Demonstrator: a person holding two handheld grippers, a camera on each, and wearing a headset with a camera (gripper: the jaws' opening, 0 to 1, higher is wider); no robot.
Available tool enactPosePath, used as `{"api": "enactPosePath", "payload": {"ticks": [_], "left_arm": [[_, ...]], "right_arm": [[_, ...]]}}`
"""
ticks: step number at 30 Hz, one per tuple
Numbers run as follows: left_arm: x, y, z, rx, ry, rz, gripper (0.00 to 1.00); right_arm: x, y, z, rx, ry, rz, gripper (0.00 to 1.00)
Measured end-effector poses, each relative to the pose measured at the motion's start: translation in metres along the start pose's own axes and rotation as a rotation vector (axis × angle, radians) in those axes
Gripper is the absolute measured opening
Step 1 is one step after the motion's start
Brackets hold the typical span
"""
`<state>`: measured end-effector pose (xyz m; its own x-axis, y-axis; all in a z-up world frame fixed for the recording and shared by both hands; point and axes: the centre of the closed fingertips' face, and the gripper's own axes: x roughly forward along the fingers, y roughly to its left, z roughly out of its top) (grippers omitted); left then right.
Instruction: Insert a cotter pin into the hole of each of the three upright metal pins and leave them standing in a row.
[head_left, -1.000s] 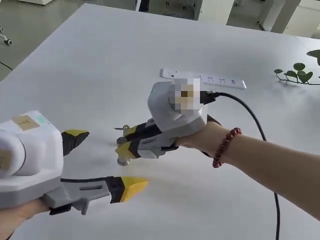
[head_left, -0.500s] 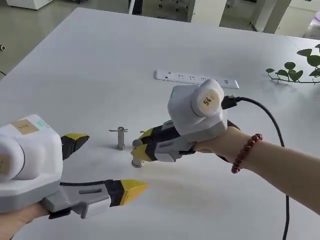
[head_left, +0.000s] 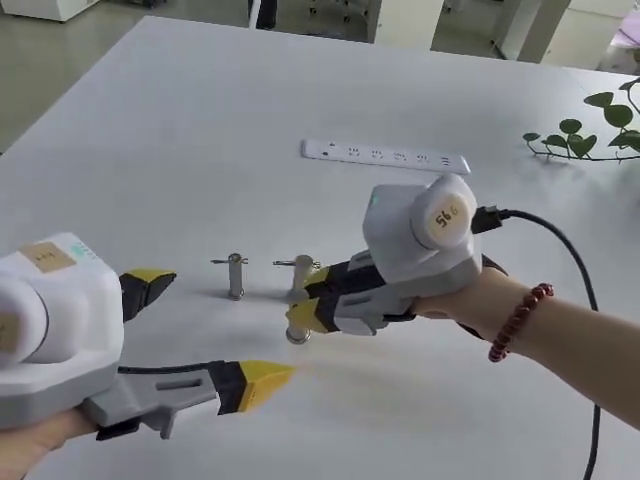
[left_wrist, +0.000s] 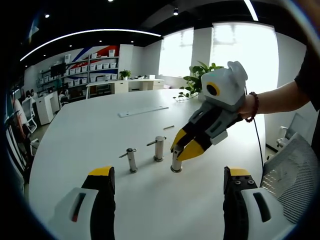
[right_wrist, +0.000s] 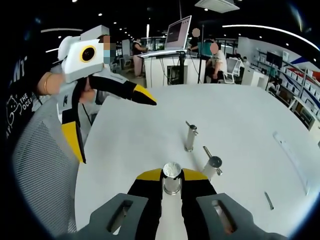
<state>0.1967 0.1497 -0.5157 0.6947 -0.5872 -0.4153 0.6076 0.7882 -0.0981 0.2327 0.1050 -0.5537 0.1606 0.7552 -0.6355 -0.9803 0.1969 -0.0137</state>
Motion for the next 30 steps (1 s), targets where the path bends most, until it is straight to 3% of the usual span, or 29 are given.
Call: {"api": "enactPosePath", "payload": {"ticks": [14, 23, 30], "left_arm": [[0.004, -0.004, -0.004, 0.004, 0.015, -0.018, 0.89], [0.009, -0.006, -0.004, 0.002, 0.019, -0.031, 0.89], [0.011, -0.008, -0.006, 0.004, 0.027, -0.036, 0.89]], "right_arm": [[-0.006, -0.002, -0.024, 0.043, 0.016, -0.026, 0.08], [-0.010, -0.010, -0.028, 0.070, -0.023, -0.080, 0.08], [-0.010, -0.010, -0.027, 0.075, -0.049, -0.092, 0.09]]}}
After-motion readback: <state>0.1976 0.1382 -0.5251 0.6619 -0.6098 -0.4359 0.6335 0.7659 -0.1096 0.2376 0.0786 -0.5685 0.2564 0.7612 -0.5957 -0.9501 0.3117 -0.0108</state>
